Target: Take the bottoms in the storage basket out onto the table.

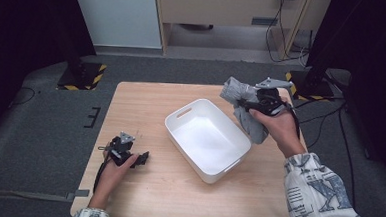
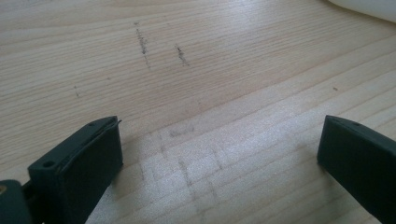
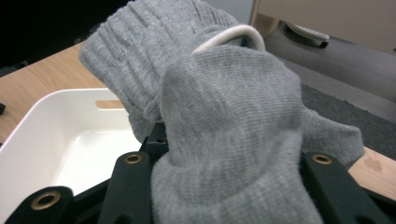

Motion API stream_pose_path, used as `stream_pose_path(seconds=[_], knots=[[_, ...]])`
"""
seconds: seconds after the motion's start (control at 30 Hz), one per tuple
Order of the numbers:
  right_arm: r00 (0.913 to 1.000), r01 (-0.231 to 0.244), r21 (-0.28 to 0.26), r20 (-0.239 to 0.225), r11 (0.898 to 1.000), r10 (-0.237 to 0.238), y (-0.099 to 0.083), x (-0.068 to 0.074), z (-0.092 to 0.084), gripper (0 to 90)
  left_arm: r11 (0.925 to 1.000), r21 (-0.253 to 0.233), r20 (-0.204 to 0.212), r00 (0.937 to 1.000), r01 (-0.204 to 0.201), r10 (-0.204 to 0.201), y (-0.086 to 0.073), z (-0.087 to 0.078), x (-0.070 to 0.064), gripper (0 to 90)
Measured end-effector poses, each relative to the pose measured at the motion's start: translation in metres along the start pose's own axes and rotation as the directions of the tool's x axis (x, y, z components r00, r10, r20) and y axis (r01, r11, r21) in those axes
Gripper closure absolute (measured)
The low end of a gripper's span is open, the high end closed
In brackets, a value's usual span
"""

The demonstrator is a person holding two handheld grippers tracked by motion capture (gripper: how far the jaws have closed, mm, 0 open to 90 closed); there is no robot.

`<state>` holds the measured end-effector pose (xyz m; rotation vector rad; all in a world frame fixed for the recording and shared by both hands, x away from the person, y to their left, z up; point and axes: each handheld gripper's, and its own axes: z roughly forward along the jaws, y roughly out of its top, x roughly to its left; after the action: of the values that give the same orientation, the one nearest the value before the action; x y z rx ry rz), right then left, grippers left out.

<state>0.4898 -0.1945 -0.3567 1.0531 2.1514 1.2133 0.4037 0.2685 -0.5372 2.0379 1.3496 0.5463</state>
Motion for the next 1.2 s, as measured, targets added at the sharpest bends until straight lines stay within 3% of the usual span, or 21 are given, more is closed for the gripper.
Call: stream_pose_path(seconds=[0.6, 1.0, 1.2], knots=[[0.9952, -0.060, 0.011, 0.078, 0.998, 0.059, -0.024, -0.037, -0.011, 54.6, 1.0000, 0.000, -0.001, 1.0000, 0.001, -0.001, 0.000, 0.000, 0.000, 0.0], [0.9839, -0.109, 0.019, 0.144, 0.994, 0.105, -0.045, -0.067, -0.016, 54.6, 1.0000, 0.000, -0.001, 1.0000, 0.001, -0.001, 0.000, 0.000, -0.001, 0.0], [0.9785, -0.107, 0.018, 0.179, 0.994, 0.102, -0.048, -0.075, -0.016, 54.3, 1.0000, 0.000, -0.002, 1.0000, 0.001, -0.001, 0.000, 0.000, -0.001, 0.0]])
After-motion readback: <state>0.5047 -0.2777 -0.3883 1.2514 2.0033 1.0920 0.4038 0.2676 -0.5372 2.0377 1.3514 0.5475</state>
